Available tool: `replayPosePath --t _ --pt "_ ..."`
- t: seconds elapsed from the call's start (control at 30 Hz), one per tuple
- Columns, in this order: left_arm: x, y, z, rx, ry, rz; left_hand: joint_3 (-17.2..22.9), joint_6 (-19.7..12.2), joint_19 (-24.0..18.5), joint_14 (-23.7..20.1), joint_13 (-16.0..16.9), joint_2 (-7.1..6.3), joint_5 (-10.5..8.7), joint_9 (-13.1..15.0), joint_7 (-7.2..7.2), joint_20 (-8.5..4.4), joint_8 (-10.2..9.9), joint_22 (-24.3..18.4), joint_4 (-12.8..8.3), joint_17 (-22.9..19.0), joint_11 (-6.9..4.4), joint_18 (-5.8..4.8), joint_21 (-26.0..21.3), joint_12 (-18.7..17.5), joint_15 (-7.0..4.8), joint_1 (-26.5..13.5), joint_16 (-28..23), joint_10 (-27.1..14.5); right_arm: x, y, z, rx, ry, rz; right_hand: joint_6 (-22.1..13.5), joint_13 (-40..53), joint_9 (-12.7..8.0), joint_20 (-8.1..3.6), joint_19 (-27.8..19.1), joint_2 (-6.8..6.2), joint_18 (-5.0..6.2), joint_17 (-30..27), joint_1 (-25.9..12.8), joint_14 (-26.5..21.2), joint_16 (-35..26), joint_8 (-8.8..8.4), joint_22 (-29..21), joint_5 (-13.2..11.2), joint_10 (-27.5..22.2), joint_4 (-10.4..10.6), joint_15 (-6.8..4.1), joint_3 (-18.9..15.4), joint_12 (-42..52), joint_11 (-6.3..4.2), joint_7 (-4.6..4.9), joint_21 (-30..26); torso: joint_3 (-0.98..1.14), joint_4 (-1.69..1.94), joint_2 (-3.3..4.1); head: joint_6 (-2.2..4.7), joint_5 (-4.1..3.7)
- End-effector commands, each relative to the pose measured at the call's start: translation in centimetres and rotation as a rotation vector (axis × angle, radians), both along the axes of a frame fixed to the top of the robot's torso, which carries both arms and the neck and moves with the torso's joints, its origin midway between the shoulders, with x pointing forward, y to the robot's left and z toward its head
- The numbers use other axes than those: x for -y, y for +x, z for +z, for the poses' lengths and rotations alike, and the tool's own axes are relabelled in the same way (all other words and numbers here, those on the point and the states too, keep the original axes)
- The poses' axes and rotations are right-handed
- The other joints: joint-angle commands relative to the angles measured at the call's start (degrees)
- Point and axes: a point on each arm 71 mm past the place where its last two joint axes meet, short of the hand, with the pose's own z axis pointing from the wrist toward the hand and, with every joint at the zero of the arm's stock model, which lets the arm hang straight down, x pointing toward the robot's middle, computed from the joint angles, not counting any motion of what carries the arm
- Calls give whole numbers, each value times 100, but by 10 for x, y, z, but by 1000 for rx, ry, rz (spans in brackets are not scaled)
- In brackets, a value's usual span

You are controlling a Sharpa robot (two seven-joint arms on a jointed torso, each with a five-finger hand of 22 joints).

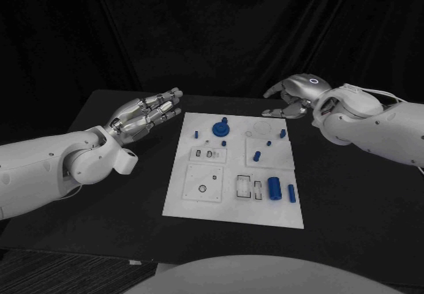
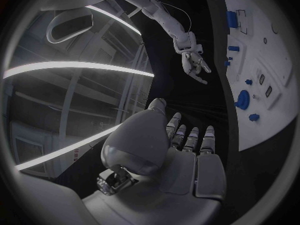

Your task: Assemble the parts on the task board

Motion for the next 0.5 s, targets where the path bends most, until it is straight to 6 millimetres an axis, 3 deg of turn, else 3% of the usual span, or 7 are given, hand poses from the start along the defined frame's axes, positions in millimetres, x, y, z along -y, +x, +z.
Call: replayPosePath --t 0.03,0.3,0.5 --pt "2 -2 -1 0 -16 -18 340 26 43 10 33 43 80 88 -5 12 53 16 -42 -9 52 -86 -38 69 55 39 -13 -17 10 -6 -4 44 29 -17 32 1512 81 10 311 10 -66 1570 -136 581 97 63 1369 -73 607 22 -40 -208 95 -6 -11 21 -8 -4 -21 -10 -5" --pt "2 -2 -4 -5 -17 -19 340 26 43 10 33 43 80 88 -5 12 53 16 -42 -9 52 -86 -38 69 55 39 -13 -17 37 -14 -26 -7 12 -72 38 1512 81 -12 313 40 -66 1570 36 581 97 39 1372 165 607 10 -62 -126 95 -26 -36 19 9 -30 -42 -15 -46" --pt "1 -3 -6 -9 -16 -18 353 32 43 9 33 48 82 89 -1 13 54 17 -45 -9 56 -87 -37 70 57 44 -14 -17 45 -15 -37 -36 -2 -99 38 1512 79 -38 309 89 -64 1570 310 581 97 6 1369 458 607 1 -86 -49 95 -42 -48 4 1 -41 -38 6 -44"
